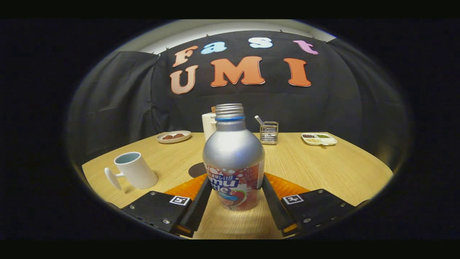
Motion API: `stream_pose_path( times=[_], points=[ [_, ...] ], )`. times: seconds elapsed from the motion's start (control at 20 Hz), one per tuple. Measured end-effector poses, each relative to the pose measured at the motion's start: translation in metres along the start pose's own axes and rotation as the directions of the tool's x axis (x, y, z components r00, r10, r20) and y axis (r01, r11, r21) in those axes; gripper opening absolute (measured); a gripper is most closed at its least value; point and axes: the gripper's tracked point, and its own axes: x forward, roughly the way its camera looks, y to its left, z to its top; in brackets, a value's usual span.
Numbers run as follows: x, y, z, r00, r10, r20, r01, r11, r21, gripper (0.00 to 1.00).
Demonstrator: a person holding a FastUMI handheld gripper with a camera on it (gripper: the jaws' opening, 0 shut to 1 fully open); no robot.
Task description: Take the bottle from table, then pour the juice into the cup, finally place the bottle on the coaster
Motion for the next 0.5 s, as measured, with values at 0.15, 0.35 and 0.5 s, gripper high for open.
stream_pose_path(
  times=[0.15, 0.35, 0.5],
  points=[
    [-0.004, 0.006, 0.012, 1.000, -0.017, 0.011, 0.017, 0.995, -0.094, 0.78],
    [-0.005, 0.019, 0.028, 0.998, -0.042, 0.040, 0.051, 0.964, -0.262, 0.78],
    [-0.003, 0.031, 0.038, 0.997, -0.049, 0.054, 0.065, 0.933, -0.353, 0.78]
  ],
)
